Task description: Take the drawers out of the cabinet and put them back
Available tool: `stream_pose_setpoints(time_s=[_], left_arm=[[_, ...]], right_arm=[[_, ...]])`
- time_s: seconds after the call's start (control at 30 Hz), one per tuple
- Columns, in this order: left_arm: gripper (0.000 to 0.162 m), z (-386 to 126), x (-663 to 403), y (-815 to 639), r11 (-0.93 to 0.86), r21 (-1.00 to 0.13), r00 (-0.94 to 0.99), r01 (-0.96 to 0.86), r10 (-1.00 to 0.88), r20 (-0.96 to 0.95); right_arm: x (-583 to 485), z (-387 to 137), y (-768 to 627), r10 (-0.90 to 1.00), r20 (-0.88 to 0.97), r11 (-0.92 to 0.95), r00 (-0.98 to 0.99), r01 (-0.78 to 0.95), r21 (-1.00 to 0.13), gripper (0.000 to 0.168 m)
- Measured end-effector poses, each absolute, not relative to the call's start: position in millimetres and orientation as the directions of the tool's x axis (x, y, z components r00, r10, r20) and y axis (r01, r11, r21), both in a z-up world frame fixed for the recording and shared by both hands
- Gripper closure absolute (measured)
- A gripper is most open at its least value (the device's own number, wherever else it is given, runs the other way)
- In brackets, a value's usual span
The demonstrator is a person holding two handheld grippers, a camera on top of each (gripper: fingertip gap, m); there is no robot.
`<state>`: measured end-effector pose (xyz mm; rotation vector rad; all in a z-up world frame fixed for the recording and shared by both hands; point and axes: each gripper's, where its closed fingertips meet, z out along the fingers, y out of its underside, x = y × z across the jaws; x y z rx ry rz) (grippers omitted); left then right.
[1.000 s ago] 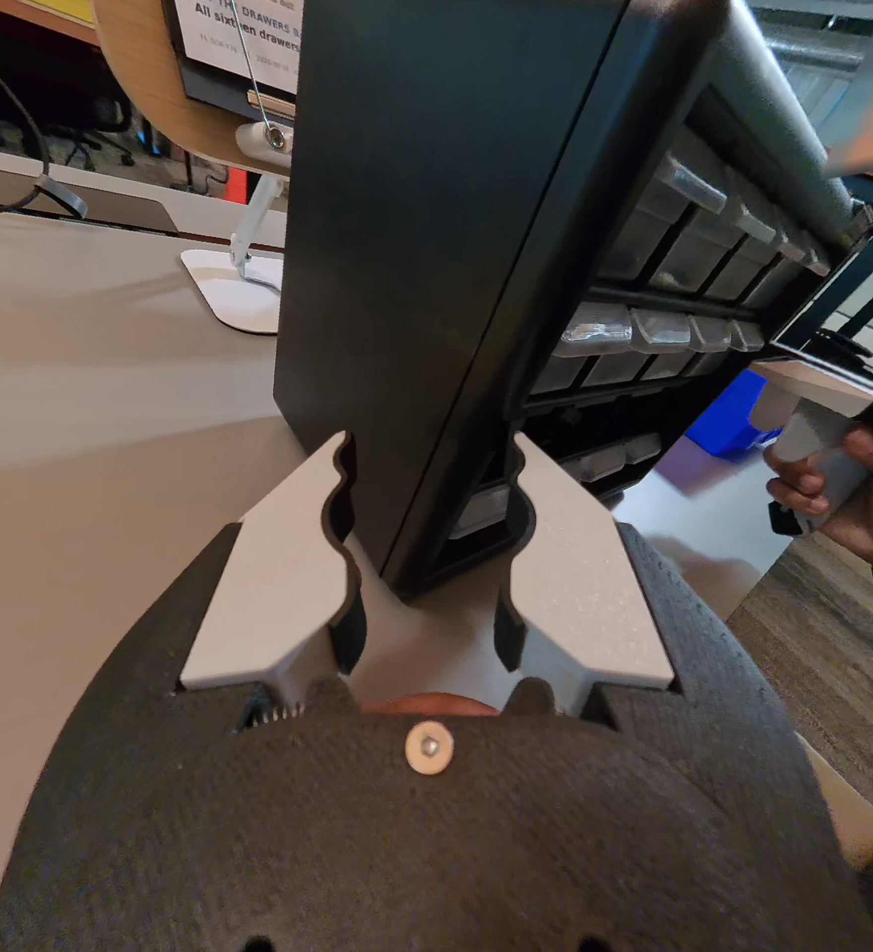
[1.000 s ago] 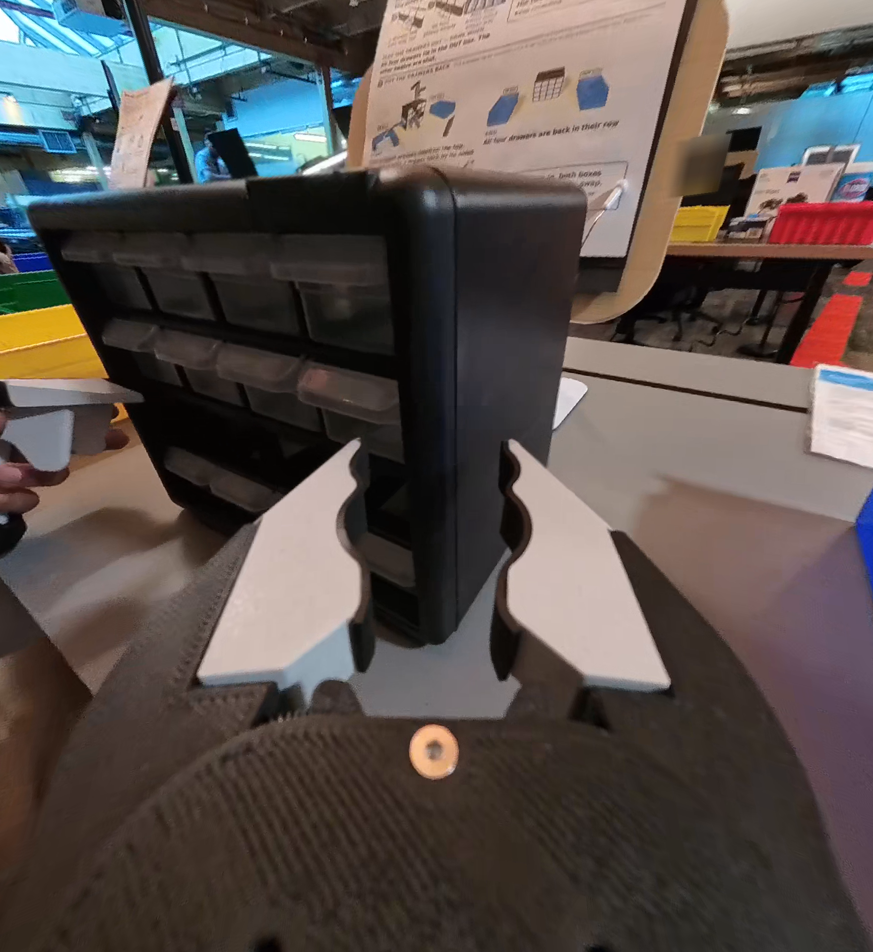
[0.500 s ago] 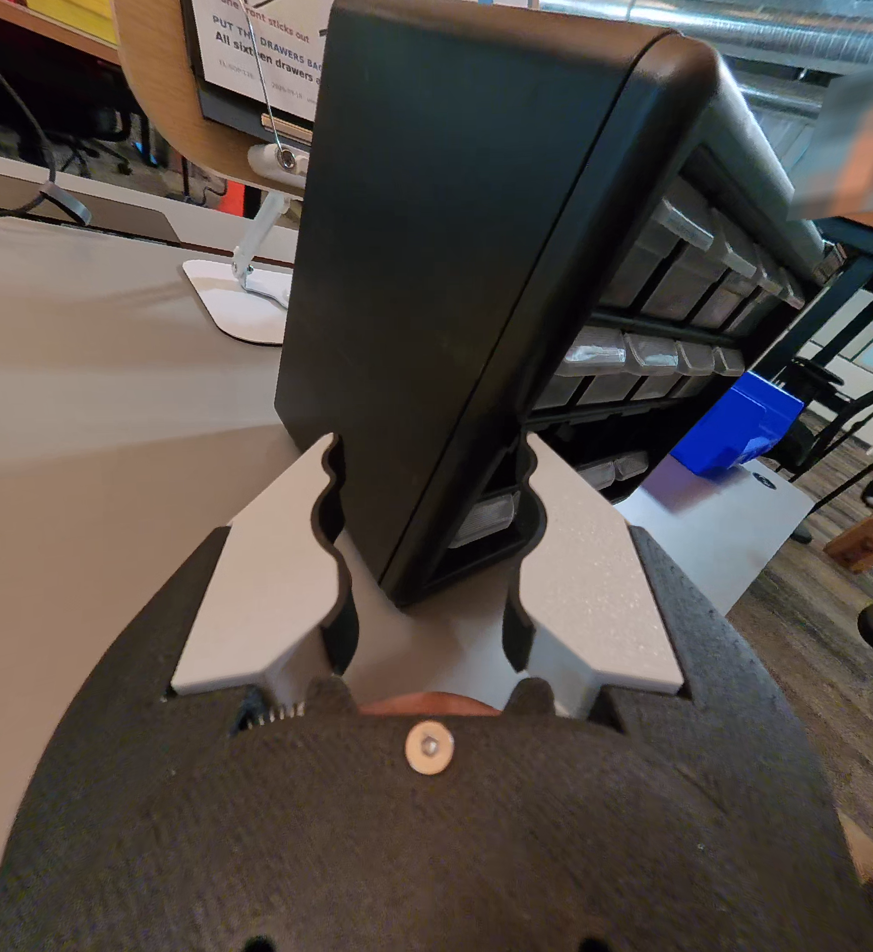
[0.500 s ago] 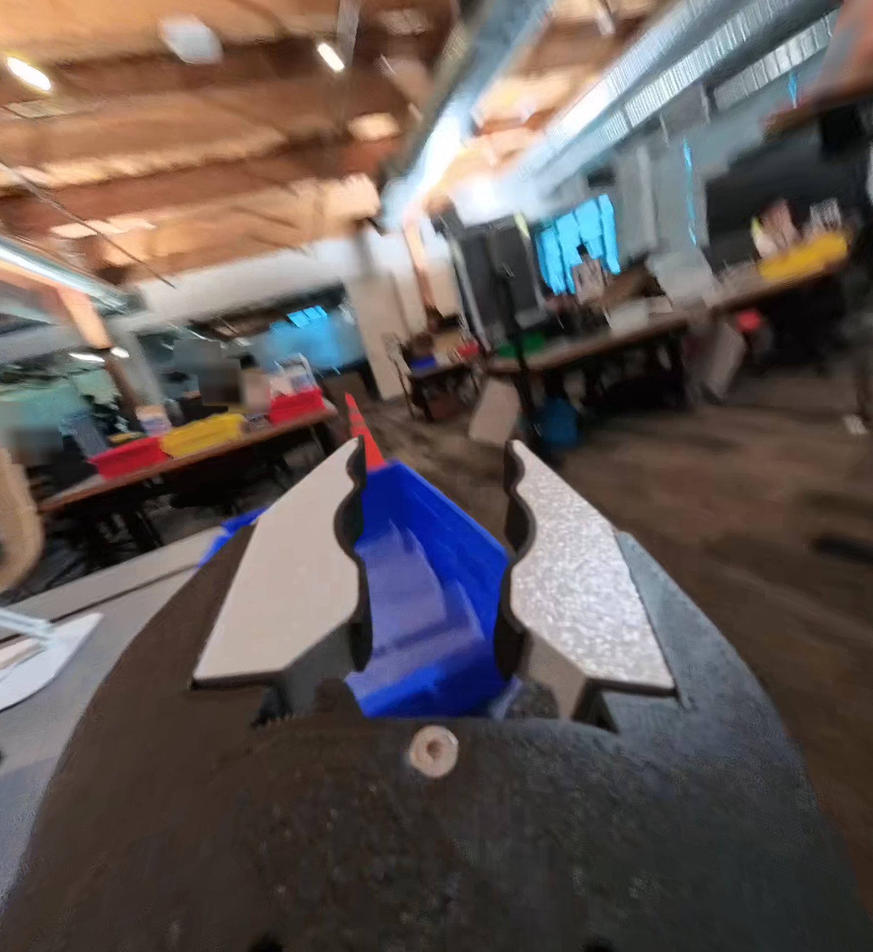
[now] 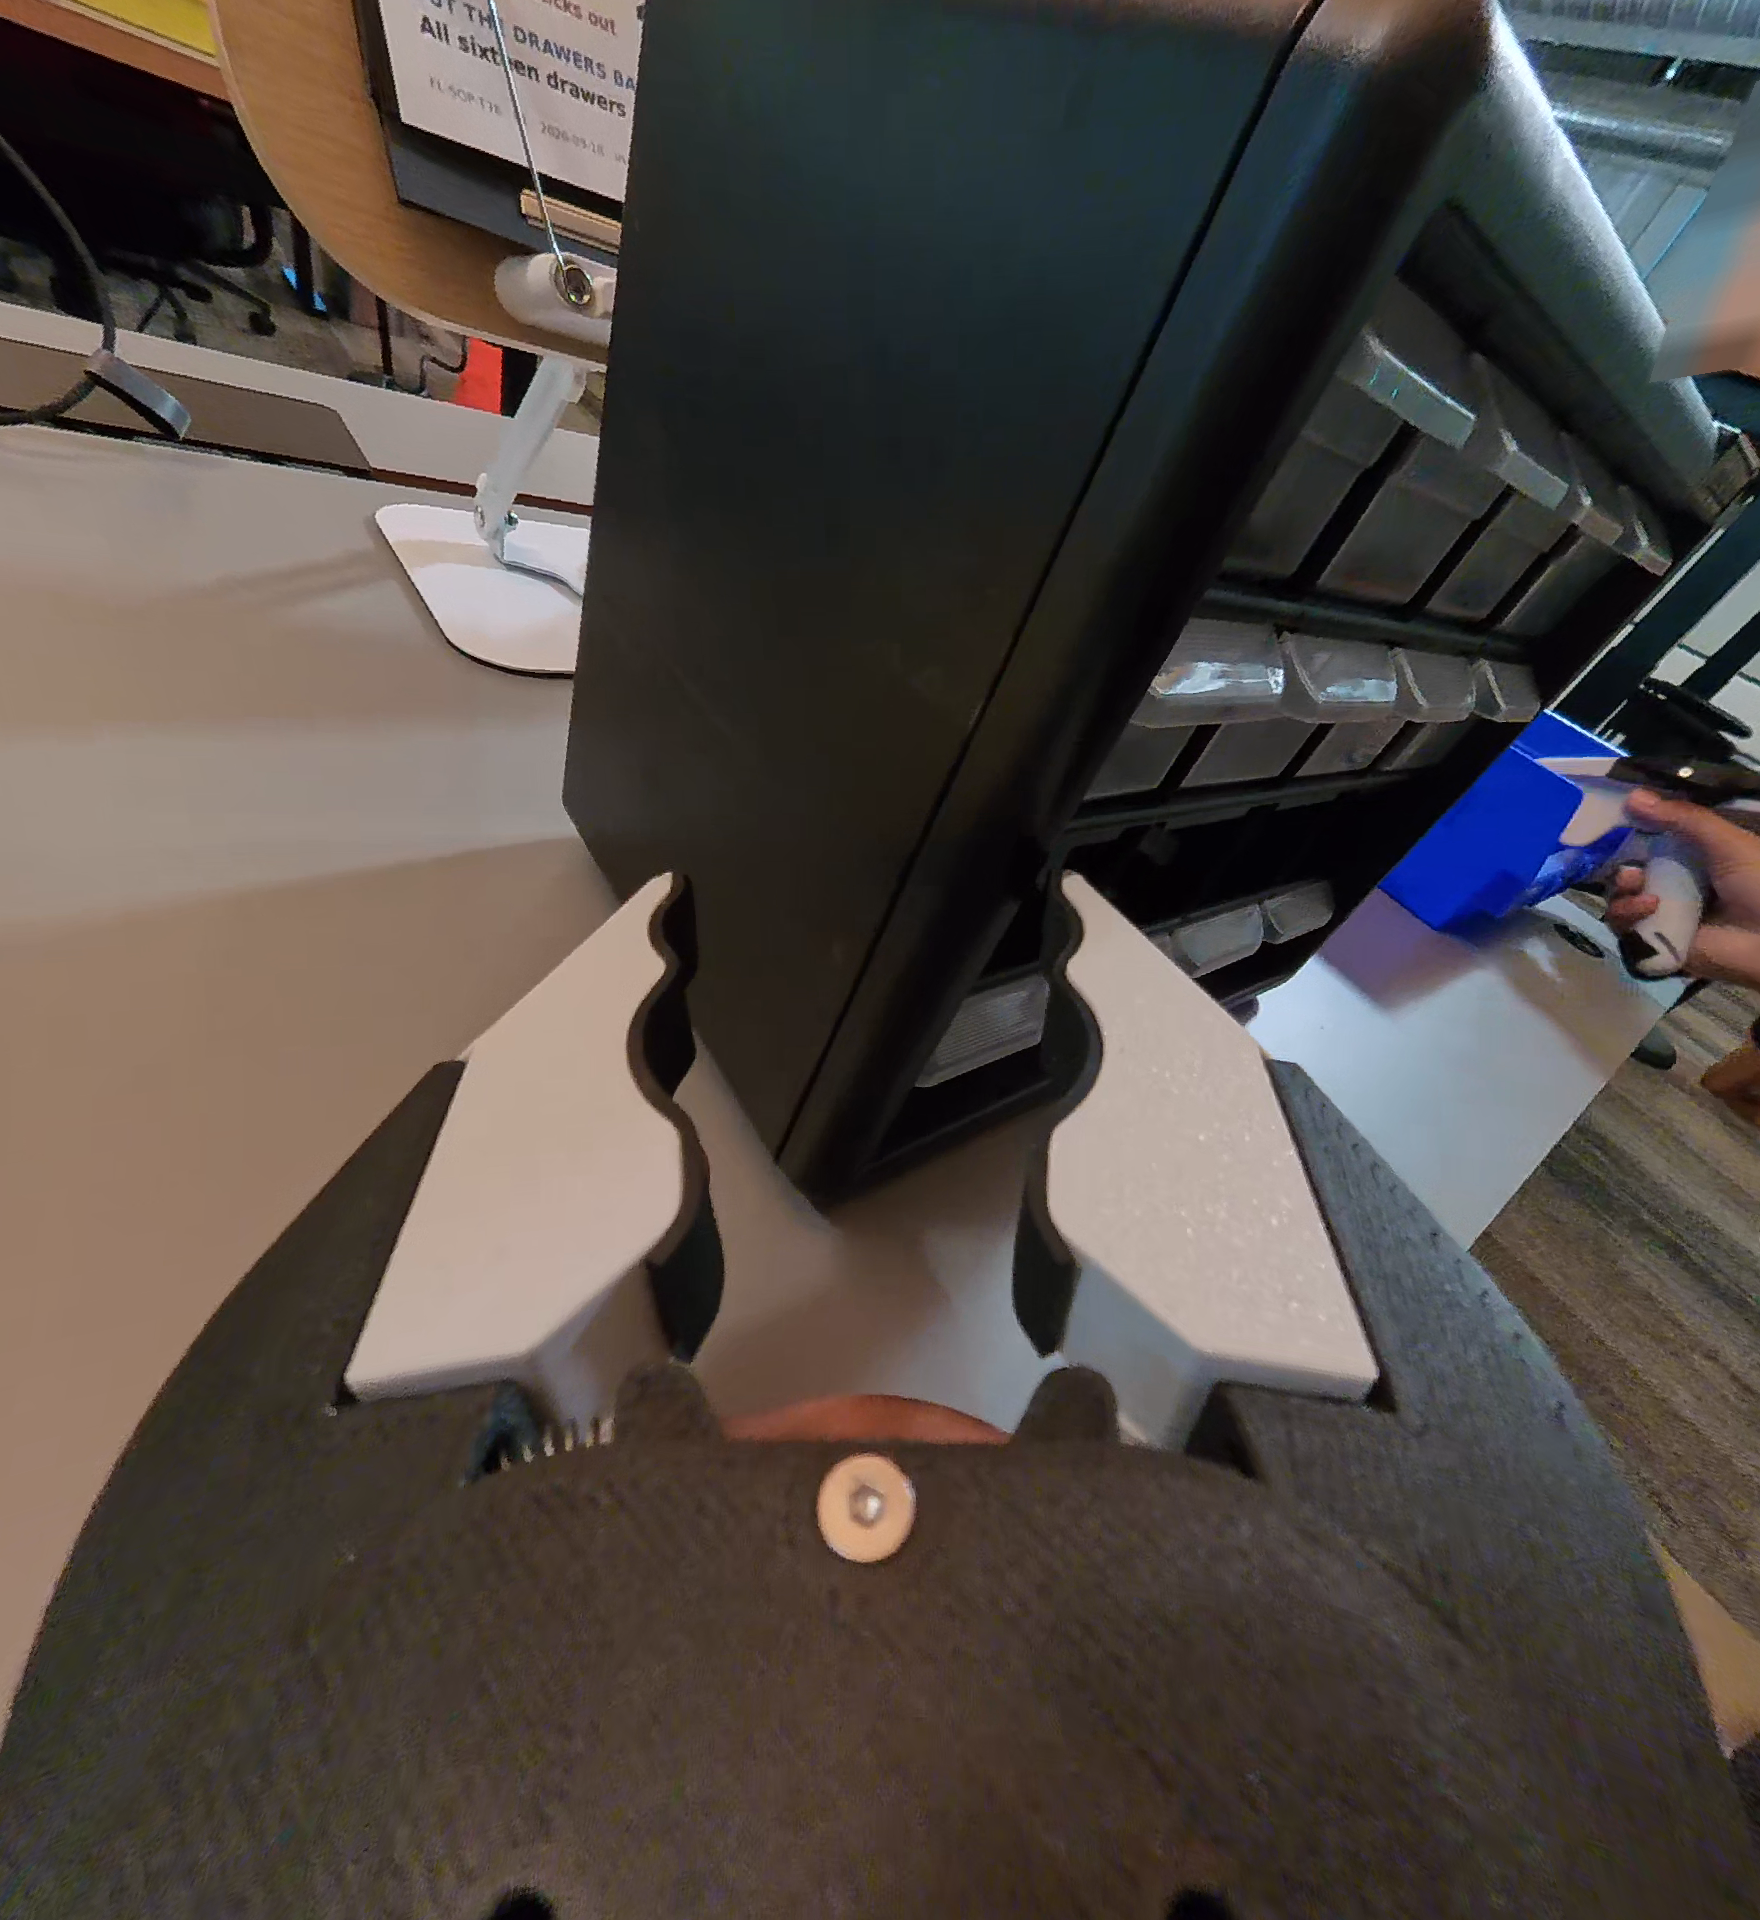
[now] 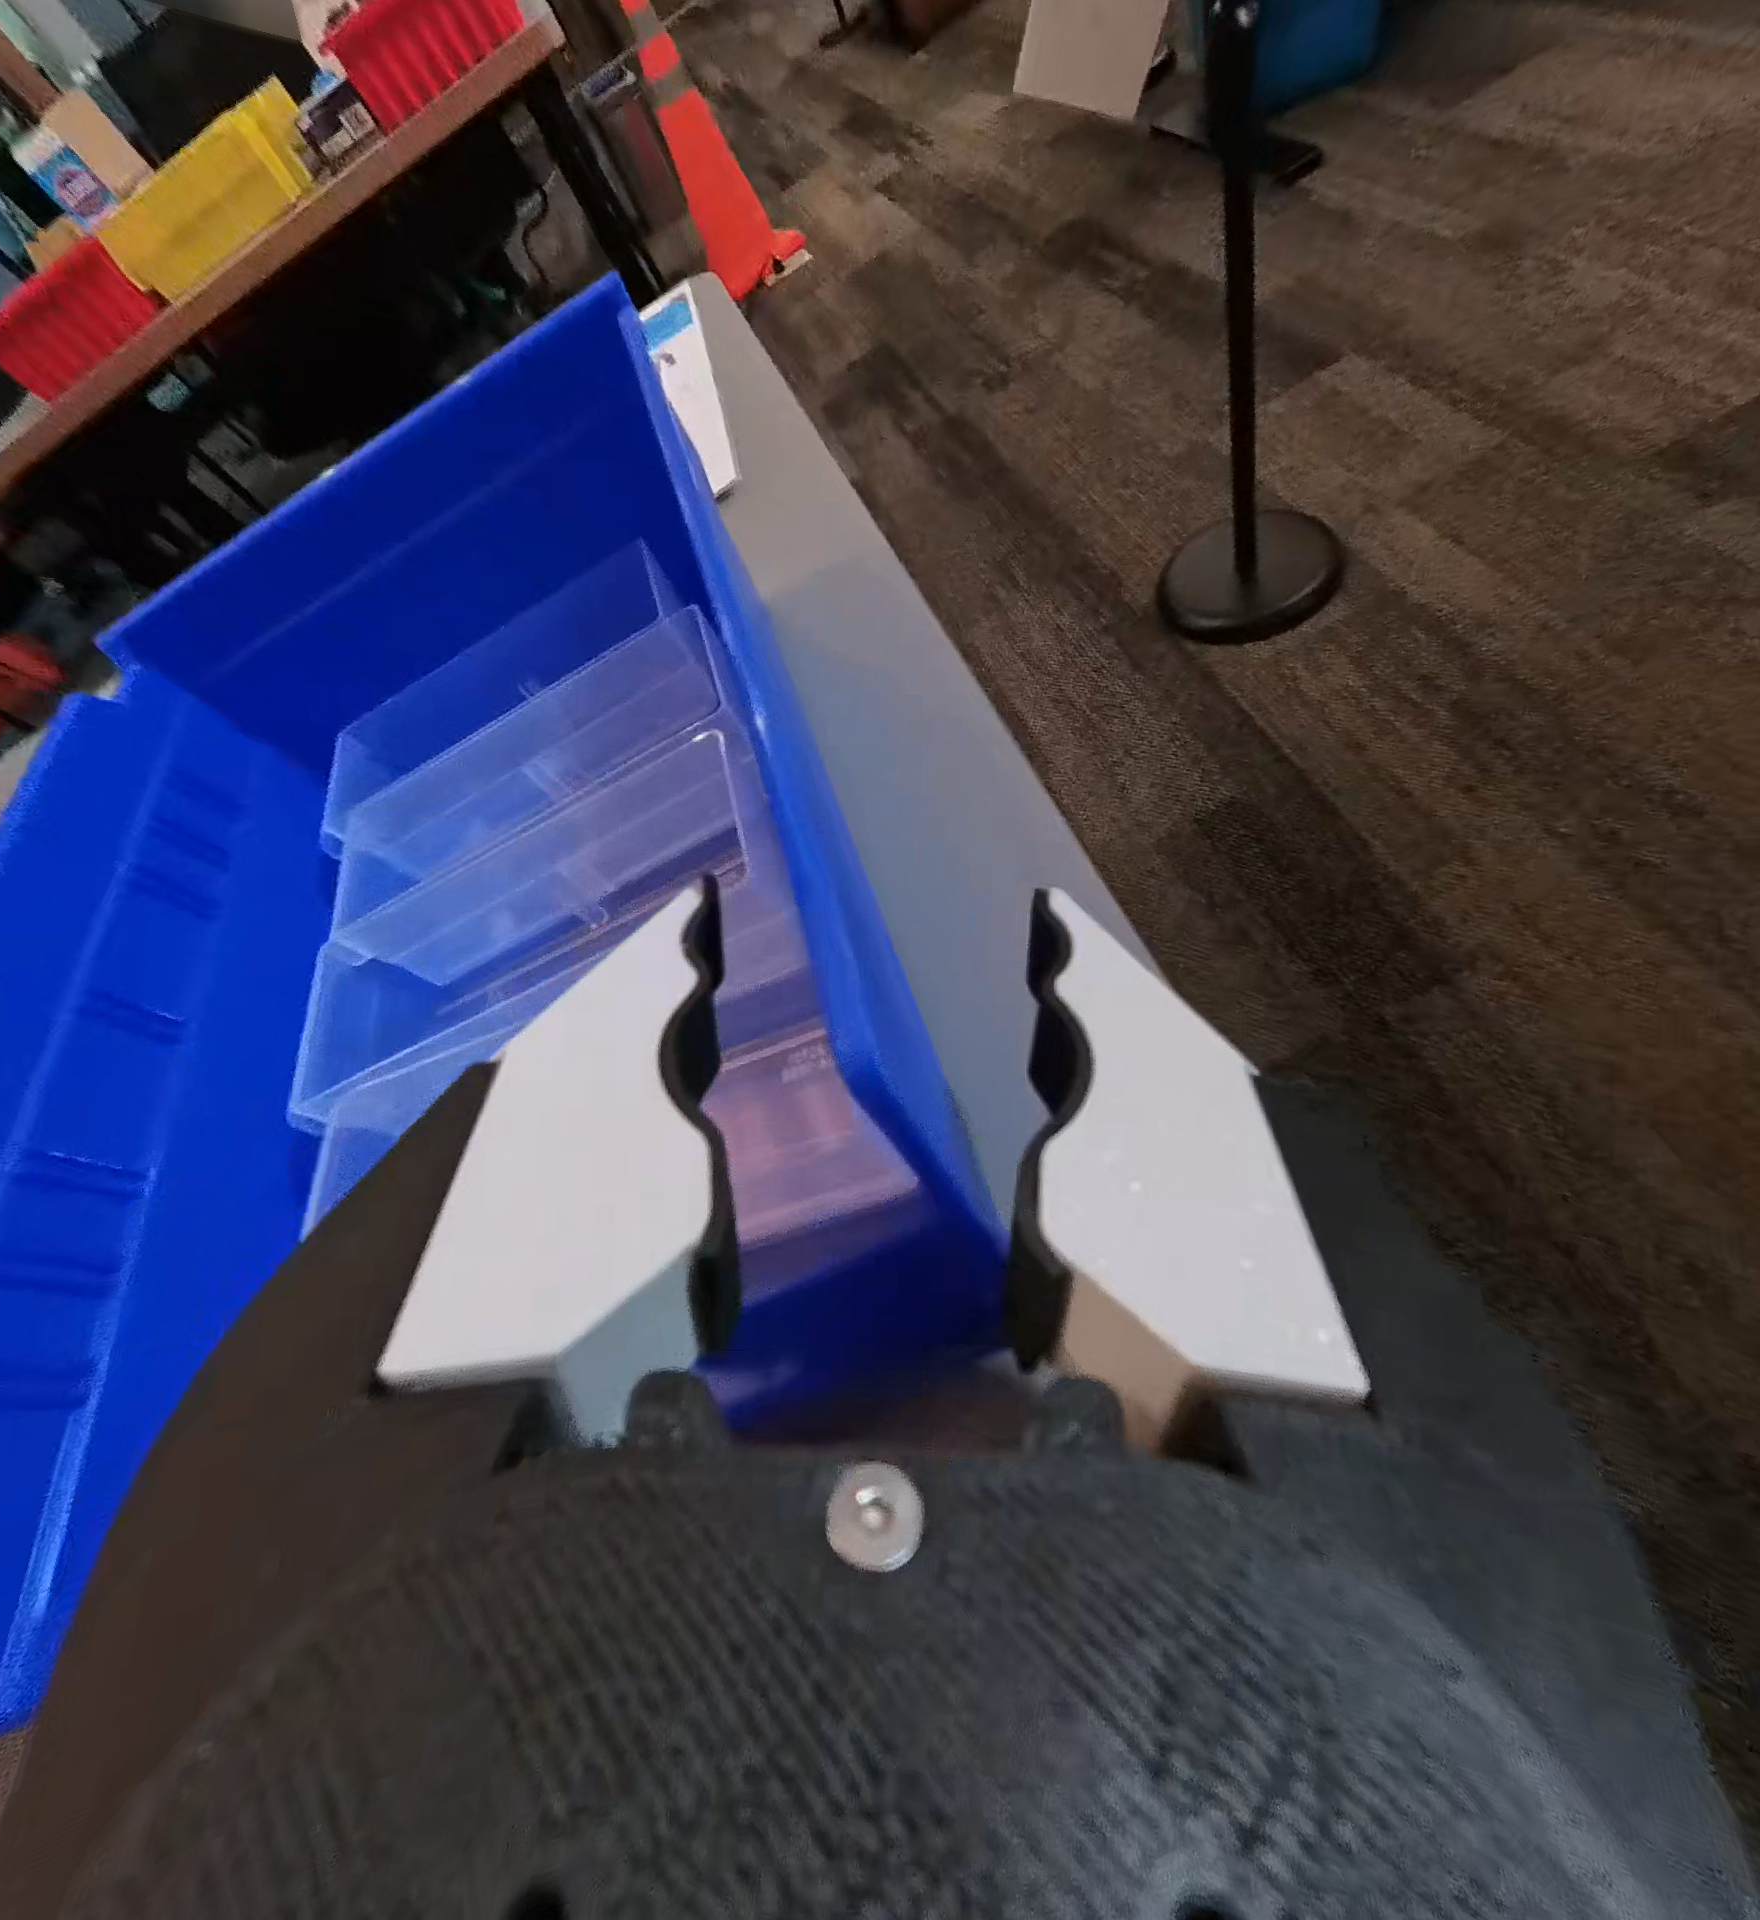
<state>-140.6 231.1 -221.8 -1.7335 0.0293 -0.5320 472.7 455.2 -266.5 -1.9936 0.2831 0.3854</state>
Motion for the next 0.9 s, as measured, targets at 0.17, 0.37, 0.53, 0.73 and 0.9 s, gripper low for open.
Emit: stream_pose_setpoints(time_s=[0.17,0.37,0.53,0.73,0.9], left_arm=[[0.096,-220.8,-143.0,230.3,-0.235,-0.934,0.894,0.27,-0.298,0.334],[0.096,-220.2,-144.6,229.4,-0.232,-0.936,0.898,0.263,-0.296,0.326],[0.095,-217.3,-146.5,228.5,-0.217,-0.942,0.904,0.254,-0.292,0.312],[0.089,-200.1,-156.7,221.4,-0.187,-0.938,0.909,0.292,-0.249,0.333],[0.079,-163.0,-221.4,198.8,-0.108,-0.929,0.935,0.354,0.019,0.354]], right_arm=[[472.8,-275.0,459.1,-0.038,-0.492,-0.42,0.87,-0.461,-0.782,0.123],[456.8,-264.7,454.0,0.064,-0.358,-0.42,0.932,-0.3,-0.856,0.161],[450.9,-257.6,447.1,0.055,-0.359,-0.414,0.932,-0.306,-0.857,0.162],[451.7,-242.2,436.7,0.046,-0.398,-0.388,0.916,-0.35,-0.852,0.162],[445.3,-197.0,424.4,0.084,-0.464,-0.319,0.882,-0.417,-0.851,0.162]])
